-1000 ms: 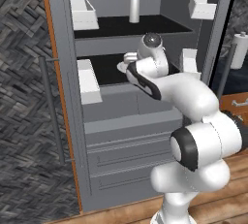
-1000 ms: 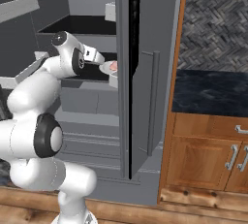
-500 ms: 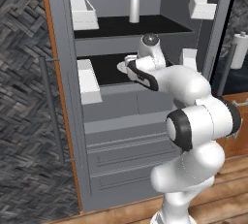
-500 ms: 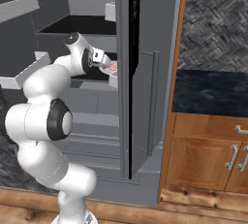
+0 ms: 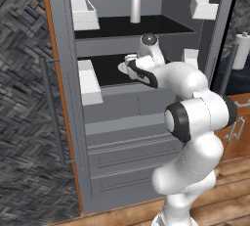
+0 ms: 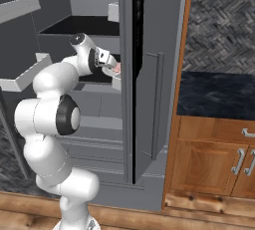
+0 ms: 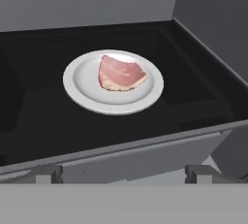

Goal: Retrieve the steak from the fridge and place it on the saucepan with marinade on the stove.

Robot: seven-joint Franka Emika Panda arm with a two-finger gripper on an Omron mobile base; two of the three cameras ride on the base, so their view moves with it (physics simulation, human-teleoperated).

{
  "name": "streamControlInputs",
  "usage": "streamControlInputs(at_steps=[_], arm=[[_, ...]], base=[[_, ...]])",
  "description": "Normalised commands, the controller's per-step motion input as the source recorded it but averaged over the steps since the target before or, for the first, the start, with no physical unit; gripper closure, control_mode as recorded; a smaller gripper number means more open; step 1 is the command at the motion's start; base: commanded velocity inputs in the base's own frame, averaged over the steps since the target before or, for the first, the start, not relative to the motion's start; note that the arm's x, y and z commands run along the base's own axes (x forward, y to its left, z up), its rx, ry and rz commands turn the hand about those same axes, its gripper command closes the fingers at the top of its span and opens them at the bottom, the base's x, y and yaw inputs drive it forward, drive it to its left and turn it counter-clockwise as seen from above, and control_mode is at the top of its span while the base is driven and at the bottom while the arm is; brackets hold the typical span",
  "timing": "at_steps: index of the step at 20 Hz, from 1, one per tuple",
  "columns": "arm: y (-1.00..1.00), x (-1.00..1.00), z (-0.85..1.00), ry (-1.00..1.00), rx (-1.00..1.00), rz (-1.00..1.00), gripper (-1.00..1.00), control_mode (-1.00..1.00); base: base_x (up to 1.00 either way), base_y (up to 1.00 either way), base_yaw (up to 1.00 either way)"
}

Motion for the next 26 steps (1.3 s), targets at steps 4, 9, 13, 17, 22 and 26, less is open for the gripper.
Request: streamControlInputs(at_steps=[4,9,13,17,22,26], arm=[[0.00,0.38,-0.20,0.00,0.00,0.00,-1.00,-1.00],[0.00,0.40,-0.21,0.00,0.00,0.00,-1.00,-1.00],[0.00,0.45,-0.23,0.00,-0.01,0.00,-1.00,-1.00],[0.00,0.47,-0.16,0.00,-0.01,0.00,-1.00,-1.00],[0.00,0.48,-0.14,0.00,-0.01,0.00,-1.00,-1.00],[0.00,0.50,-0.10,0.00,0.00,0.00,-1.00,-1.00]], base=[[0.00,0.00,0.00],[0.00,0.00,0.00],[0.00,0.00,0.00],[0.00,0.00,0.00],[0.00,0.00,0.00],[0.00,0.00,0.00]])
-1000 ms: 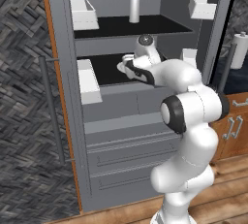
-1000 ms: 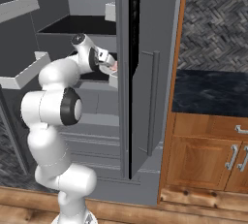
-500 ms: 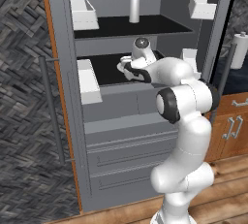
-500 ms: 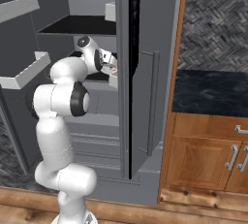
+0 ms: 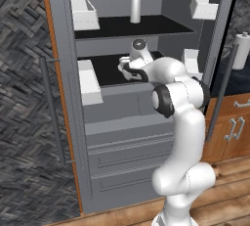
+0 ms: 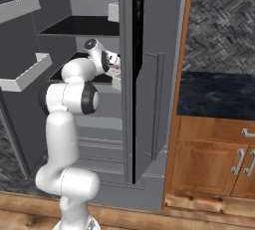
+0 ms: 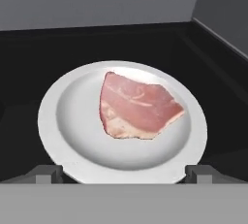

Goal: Retrieve the steak from the fridge and place it on the saucepan with marinade on the stove.

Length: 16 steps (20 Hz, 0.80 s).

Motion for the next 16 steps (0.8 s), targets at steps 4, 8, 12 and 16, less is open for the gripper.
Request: streamControlInputs(at_steps=[4,8,12,16], arm=[[0.00,0.47,-0.11,0.00,0.00,0.00,-1.00,-1.00],[0.00,0.46,-0.12,0.00,0.00,0.00,-1.00,-1.00],[0.00,0.42,-0.15,0.00,0.00,0.00,-1.00,-1.00],[0.00,0.28,-0.20,0.03,0.00,0.00,-1.00,-1.00]], base=[[0.00,0.00,0.00],[0.00,0.00,0.00],[0.00,0.00,0.00],[0.00,0.00,0.00]])
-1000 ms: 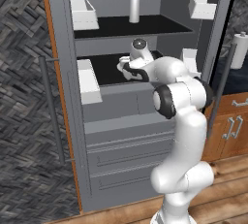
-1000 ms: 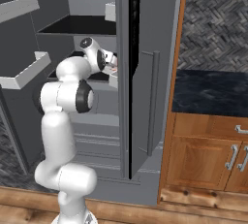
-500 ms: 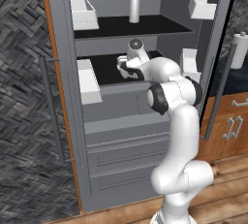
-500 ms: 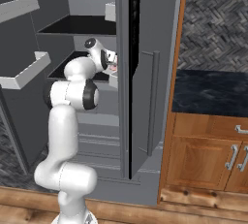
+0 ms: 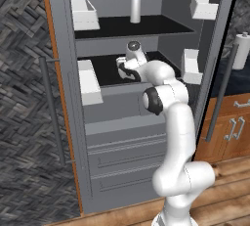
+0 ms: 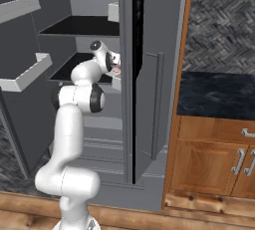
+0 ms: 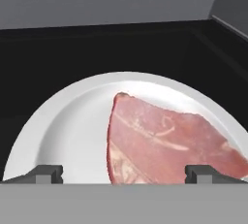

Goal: Retrieve the steak from the fridge and place it on the saucepan with marinade on the stove.

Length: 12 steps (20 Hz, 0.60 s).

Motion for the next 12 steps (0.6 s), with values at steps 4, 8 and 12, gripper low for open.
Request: streamControlInputs(at_steps=[4,8,12], arm=[[-0.01,0.16,-0.23,0.06,0.00,0.00,-1.00,-1.00],[-0.01,0.18,-0.13,0.06,0.00,0.00,-1.00,-1.00],[0.00,0.27,-0.06,0.02,0.00,0.00,-1.00,-1.00]], base=[[0.00,0.00,0.00],[0.00,0.00,0.00],[0.00,0.00,0.00]])
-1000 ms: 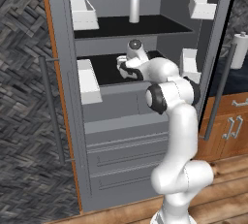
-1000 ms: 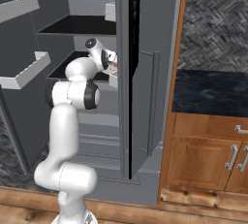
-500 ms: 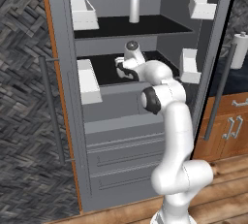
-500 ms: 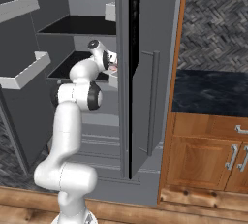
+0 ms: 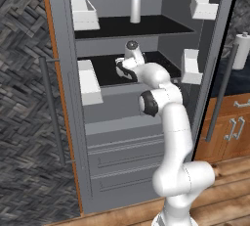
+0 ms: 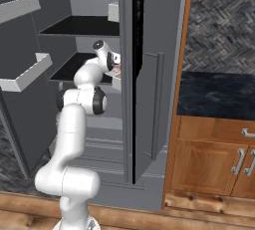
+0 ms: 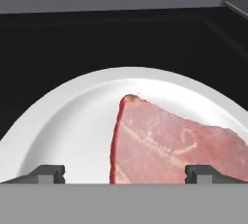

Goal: Retrieve the steak from the fridge and place it on the saucepan with marinade on the stove.

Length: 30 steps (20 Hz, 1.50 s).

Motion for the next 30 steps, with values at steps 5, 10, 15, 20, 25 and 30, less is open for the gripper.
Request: streamControlInputs(at_steps=[5,10,15,20,25,30], arm=[[0.00,0.22,-0.04,0.00,0.00,0.00,-1.00,-1.00],[-0.15,0.09,-0.18,0.00,0.00,0.00,-1.00,-1.00],[0.00,0.00,-0.01,0.00,0.00,0.00,1.00,-1.00],[0.00,0.00,0.00,0.00,0.00,0.00,1.00,-1.00],[0.00,0.00,0.00,0.00,0.00,0.00,1.00,-1.00],[0.00,0.00,-0.13,0.00,-0.01,0.00,1.00,-1.00]], base=[[0.00,0.00,0.00],[0.00,0.00,0.00],[0.00,0.00,0.00],[0.00,0.00,0.00],[0.00,0.00,0.00],[0.00,0.00,0.00]])
